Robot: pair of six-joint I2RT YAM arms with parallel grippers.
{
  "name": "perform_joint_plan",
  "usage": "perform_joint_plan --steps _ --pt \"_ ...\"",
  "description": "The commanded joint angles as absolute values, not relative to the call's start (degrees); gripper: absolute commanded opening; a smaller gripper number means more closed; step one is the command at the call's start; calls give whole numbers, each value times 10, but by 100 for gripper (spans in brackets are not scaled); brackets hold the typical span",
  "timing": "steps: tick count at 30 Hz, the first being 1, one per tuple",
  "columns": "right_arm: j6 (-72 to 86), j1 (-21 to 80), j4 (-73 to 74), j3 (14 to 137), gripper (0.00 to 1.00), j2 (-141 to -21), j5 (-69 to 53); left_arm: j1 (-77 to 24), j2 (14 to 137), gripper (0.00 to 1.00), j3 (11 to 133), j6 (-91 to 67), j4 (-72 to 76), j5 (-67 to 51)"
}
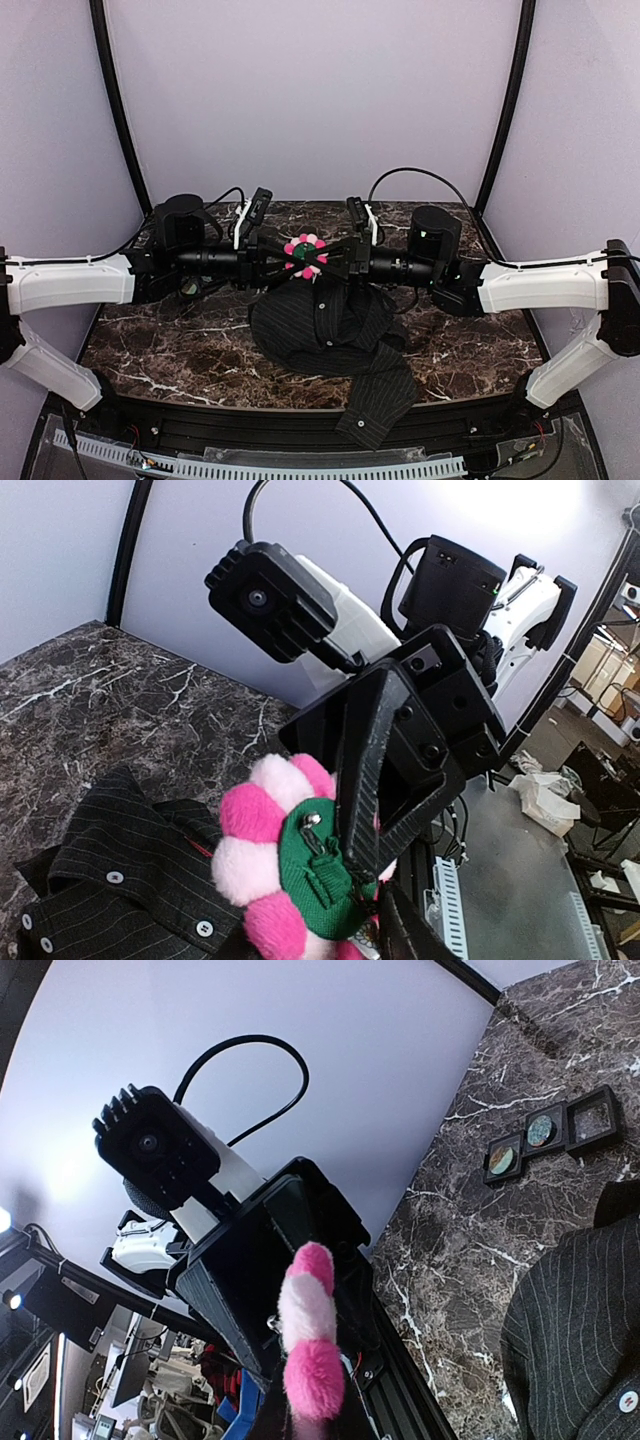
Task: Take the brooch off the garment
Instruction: Close the brooch.
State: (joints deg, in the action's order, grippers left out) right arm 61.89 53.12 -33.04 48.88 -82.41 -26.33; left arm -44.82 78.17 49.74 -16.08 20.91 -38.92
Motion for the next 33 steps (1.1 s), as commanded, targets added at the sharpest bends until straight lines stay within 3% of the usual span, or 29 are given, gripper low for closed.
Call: perform_joint_plan --steps 1,11,17,23,33 --pt "606 537 -342 501 0 -825 -280 -442 788 31 512 -179 238 -417" --pt "598 537 -334 500 0 -823 -282 -440 798 26 519 -189 244 -439" --pt "592 537 -328 498 0 -821 -277 -440 800 45 524 -205 253 -449" --pt "587 537 -321 501 0 -820 -272 -440 802 52 525 -204 251 -444" --pt "582 537 -327 498 0 -822 -287 -430 808 37 523 -235 279 -461"
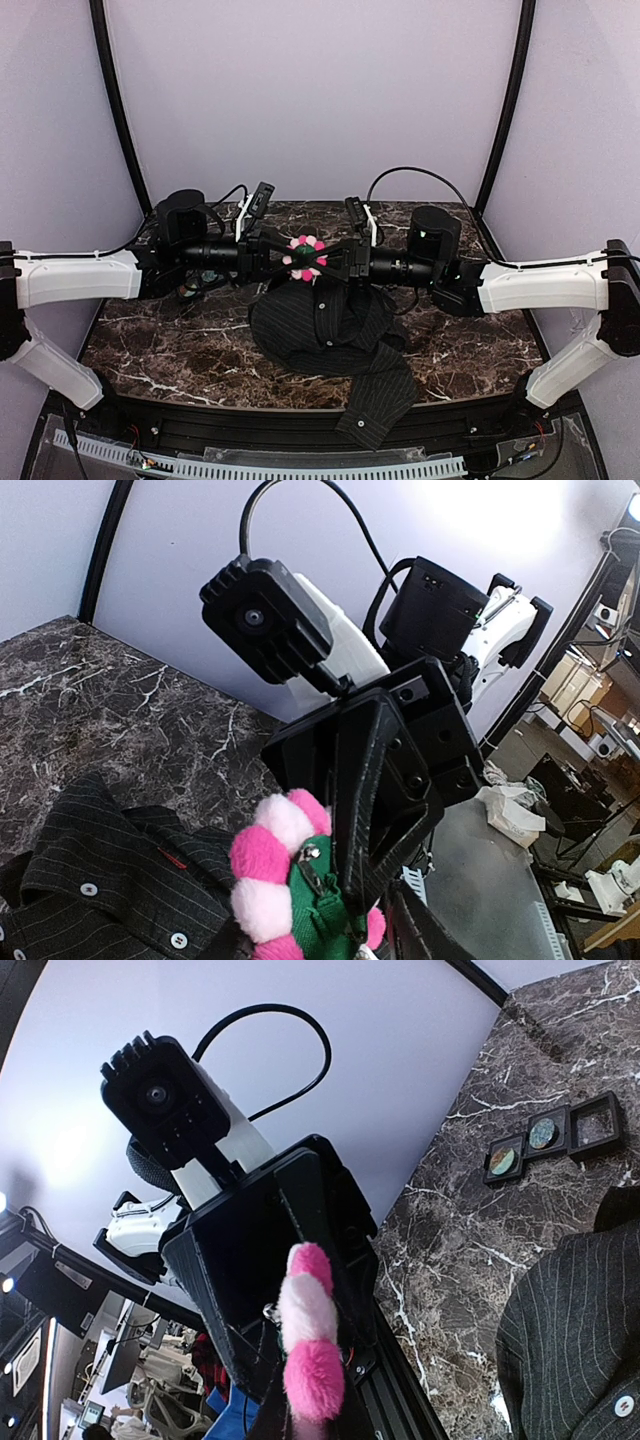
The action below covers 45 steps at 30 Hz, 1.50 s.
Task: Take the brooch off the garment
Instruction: Close the brooch.
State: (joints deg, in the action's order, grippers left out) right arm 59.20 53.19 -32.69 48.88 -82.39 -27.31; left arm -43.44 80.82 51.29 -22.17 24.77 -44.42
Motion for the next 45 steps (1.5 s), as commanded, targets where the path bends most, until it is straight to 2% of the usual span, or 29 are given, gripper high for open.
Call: perform_joint_plan --steps 1,29,38,45 --pt "581 537 -328 498 0 -822 -289 -429 808 36 523 -236 280 -463" --pt "547 537 -339 487 0 -817 -313 -428 816 19 518 -315 361 -530" --pt "548 537 -345 484 0 -818 -317 -428 819 18 510 -346 397 -531" --pt "548 537 -345 484 0 -819 -316 -428 823 19 520 -325 362 -544"
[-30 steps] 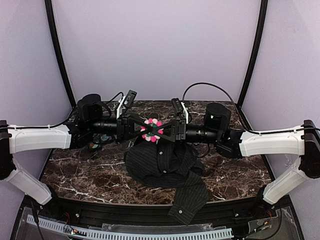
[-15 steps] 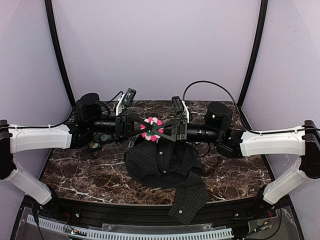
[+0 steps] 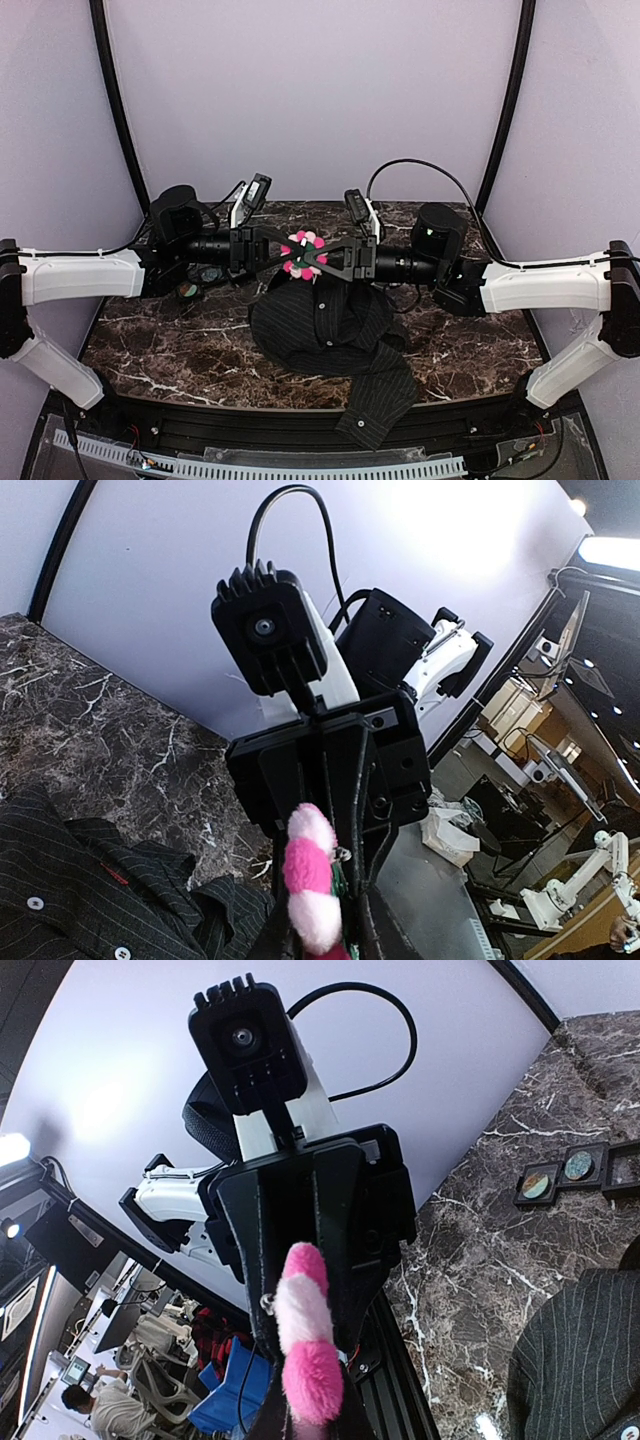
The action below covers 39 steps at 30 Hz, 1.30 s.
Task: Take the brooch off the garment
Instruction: Close the brooch.
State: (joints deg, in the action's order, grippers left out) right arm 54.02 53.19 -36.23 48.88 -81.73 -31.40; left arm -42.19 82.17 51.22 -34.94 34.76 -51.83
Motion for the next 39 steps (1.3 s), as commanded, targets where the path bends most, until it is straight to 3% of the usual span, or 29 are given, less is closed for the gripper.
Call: perform_joint_plan --steps 1,39 --pt "549 537 -344 485 0 -819 -316 -428 823 19 523 -318 353 -545" --pt "538 537 -339 490 0 -837 -356 -428 857 18 572 -271 261 -611"
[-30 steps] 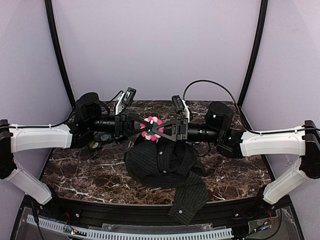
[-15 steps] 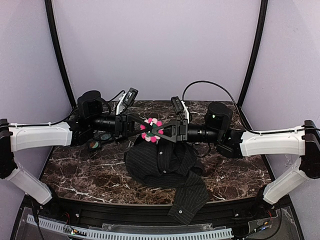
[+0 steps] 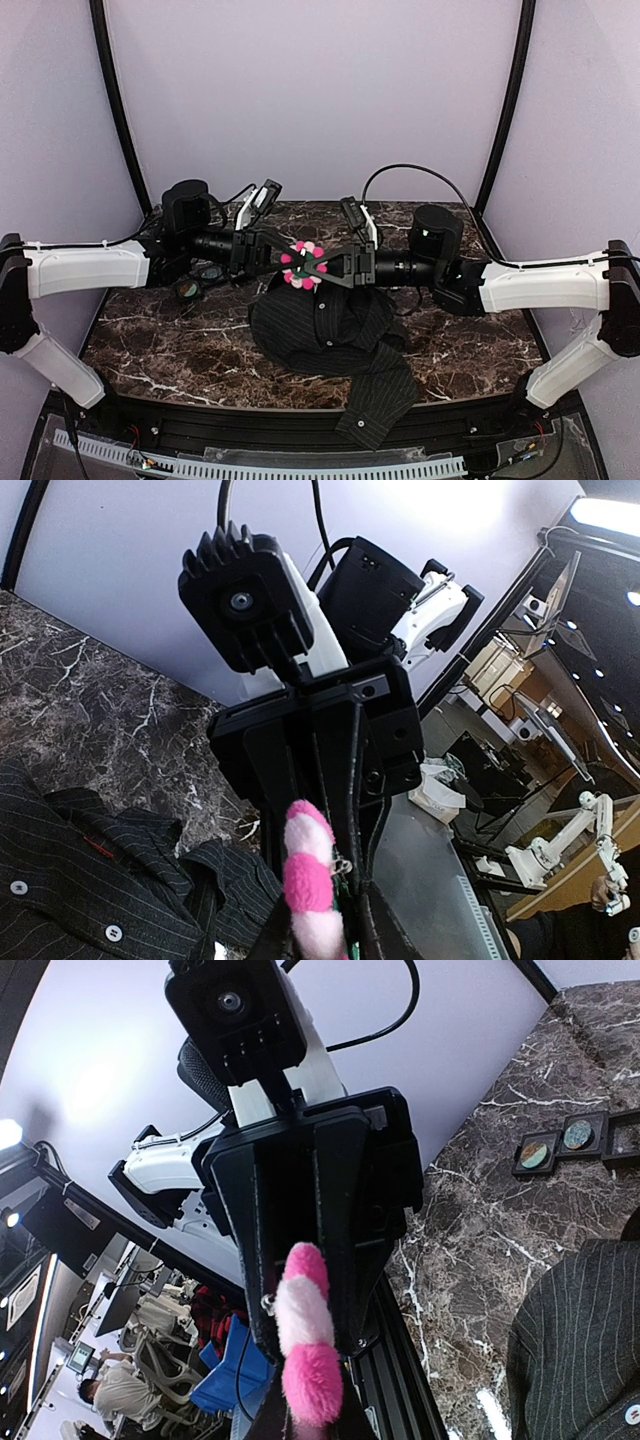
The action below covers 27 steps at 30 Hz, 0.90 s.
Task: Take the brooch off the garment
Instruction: Close the brooch.
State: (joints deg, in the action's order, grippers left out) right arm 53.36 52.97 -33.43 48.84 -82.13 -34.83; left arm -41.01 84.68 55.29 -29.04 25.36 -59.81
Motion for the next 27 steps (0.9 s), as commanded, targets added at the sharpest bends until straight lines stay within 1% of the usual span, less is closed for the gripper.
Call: perform_joint_plan --steps 1,8,13,21,27 --pt "537 537 -340 489 0 -836 -356 -428 858 18 572 -271 260 -612" --pt "535 537 -342 489 0 -837 -369 -428 868 17 584 -276 258 -628" --pt "535 537 -362 489 0 -841 -404 -429 873 17 594 -270 247 -661" --pt "528 541 -361 500 0 -850 -437 -432 888 22 610 -281 240 -682" --pt "523 542 -359 499 0 -850 -440 -436 895 22 613 -284 235 -680"
